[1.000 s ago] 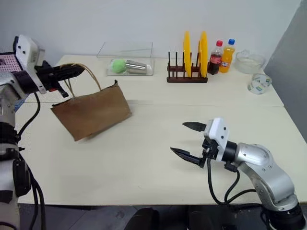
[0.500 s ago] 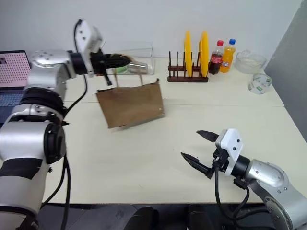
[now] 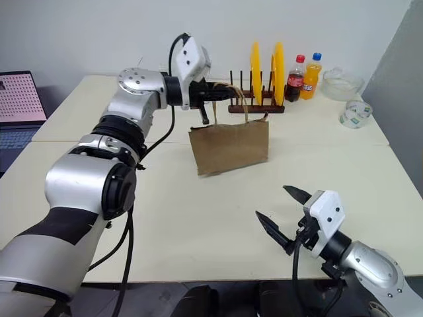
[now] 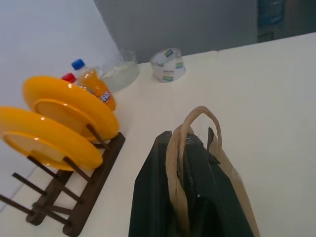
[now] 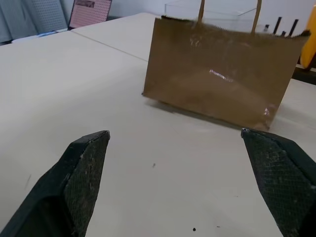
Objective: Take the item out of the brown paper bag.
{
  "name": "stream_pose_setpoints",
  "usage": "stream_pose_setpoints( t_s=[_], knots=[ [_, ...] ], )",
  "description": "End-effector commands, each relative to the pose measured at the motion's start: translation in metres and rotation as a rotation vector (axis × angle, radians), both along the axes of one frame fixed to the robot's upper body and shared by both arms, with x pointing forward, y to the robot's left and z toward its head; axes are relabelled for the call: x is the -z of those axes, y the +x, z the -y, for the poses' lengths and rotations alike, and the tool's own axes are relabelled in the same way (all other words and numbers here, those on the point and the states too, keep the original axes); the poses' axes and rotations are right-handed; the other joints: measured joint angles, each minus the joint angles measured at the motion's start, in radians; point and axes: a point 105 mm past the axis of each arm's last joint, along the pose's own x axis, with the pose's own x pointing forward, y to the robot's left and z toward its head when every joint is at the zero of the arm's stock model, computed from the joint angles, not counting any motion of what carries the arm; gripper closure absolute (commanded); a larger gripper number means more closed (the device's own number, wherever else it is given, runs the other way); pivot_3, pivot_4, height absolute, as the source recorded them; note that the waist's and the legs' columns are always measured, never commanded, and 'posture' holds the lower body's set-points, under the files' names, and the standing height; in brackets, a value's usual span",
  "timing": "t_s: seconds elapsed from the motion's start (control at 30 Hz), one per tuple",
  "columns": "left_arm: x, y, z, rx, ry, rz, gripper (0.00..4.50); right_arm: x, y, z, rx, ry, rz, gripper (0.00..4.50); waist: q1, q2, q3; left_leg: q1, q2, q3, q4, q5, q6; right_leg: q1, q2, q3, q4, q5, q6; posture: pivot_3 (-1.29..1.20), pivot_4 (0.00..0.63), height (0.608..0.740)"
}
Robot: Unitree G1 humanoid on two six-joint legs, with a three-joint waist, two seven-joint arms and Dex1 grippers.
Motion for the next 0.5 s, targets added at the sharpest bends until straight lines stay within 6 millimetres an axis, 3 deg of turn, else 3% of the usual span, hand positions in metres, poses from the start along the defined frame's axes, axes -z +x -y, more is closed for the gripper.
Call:
stream_pose_setpoints(
  t_s=[0.03,0.3,0.5],
  knots=[
    [-0.029,-0.006,0.014,0.029,-0.006,0.105,4.47,-0.023,-0.008,0.001,0.044,0.024,0.108,0.0,0.0,0.0,0.0,0.0,0.0,0.0,0.0,0.0,0.0,0.0,0.0,0.0,0.0,0.0,0.0,0.0,0.15,0.74],
    [-0.016,-0.005,0.025,0.033,0.079,0.151,4.47,-0.027,-0.009,0.002,0.069,0.04,0.126,0.0,0.0,0.0,0.0,0.001,0.0,0.001,0.0,0.0,0.0,0.0,0.0,0.0,0.0,0.0,0.0,0.0,0.15,0.74],
    [-0.025,0.001,0.021,-0.043,0.122,0.264,4.47,-0.03,-0.01,-0.001,0.052,0.036,0.12,0.0,0.0,0.0,0.0,0.001,0.0,0.001,0.0,0.0,0.0,0.001,0.0,0.001,0.001,0.0,0.0,0.0,0.15,0.74]
  ],
)
